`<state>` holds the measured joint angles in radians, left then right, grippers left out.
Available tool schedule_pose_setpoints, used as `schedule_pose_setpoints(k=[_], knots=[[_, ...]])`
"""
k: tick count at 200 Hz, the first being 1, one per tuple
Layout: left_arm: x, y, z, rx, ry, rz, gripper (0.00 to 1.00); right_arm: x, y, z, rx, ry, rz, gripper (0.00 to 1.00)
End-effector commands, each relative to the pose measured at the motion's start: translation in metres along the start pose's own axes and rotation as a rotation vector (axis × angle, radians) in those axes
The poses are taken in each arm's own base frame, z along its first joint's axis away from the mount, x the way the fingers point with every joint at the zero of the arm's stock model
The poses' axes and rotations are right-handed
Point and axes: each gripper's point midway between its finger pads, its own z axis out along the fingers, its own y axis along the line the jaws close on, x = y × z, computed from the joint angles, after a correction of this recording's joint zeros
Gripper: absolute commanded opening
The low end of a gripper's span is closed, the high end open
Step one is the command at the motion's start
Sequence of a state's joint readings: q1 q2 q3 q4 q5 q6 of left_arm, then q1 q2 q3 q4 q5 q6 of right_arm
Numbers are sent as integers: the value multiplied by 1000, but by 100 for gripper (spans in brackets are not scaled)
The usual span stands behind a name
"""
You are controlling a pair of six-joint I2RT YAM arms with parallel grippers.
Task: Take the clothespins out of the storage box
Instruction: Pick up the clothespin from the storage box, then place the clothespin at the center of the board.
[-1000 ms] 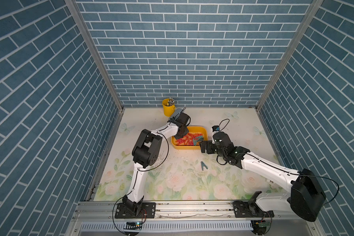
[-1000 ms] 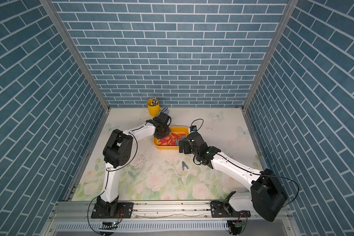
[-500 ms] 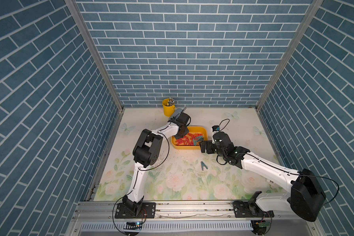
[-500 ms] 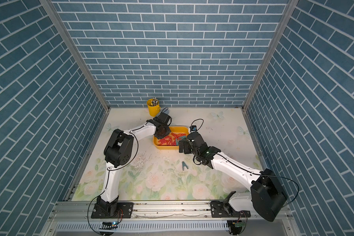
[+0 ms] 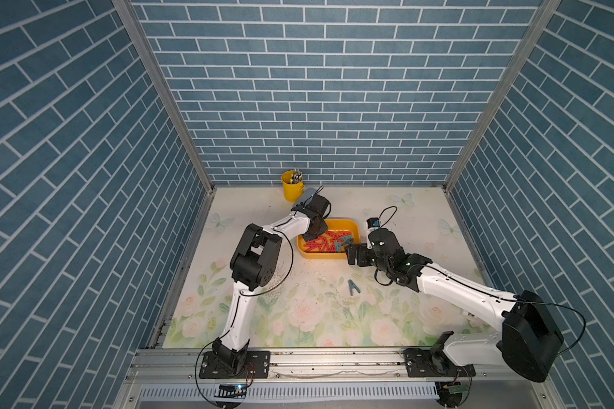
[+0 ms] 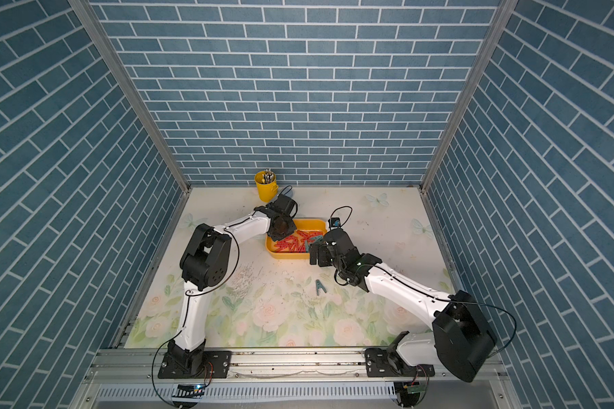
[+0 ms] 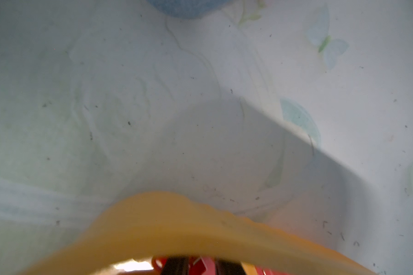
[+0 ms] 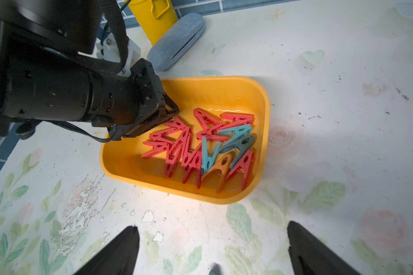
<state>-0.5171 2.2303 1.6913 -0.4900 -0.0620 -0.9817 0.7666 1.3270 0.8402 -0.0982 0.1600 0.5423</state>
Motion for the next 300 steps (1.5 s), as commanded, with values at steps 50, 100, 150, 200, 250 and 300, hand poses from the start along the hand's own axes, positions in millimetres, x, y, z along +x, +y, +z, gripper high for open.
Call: schedule_pose_setpoints(k=[50, 100, 150, 200, 250, 300], knots=[[7, 9, 7, -41, 16, 16, 4, -1, -2, -1, 3, -10, -9, 99], [-9, -9, -36, 26, -36, 12, 1, -3, 1, 0, -12, -17, -8, 99], [-13, -13, -92, 89, -83, 47, 1, -8, 10, 0, -52, -25, -10, 99], [22, 3, -129, 105, -63, 191, 1, -7, 16, 1, -91, -23, 10, 99], [86, 34, -143, 101, -17, 364, 1, 1, 14, -3, -97, -11, 25, 99], [138, 57, -144, 117, 36, 434, 1, 17, 5, -7, -82, 14, 62, 100]])
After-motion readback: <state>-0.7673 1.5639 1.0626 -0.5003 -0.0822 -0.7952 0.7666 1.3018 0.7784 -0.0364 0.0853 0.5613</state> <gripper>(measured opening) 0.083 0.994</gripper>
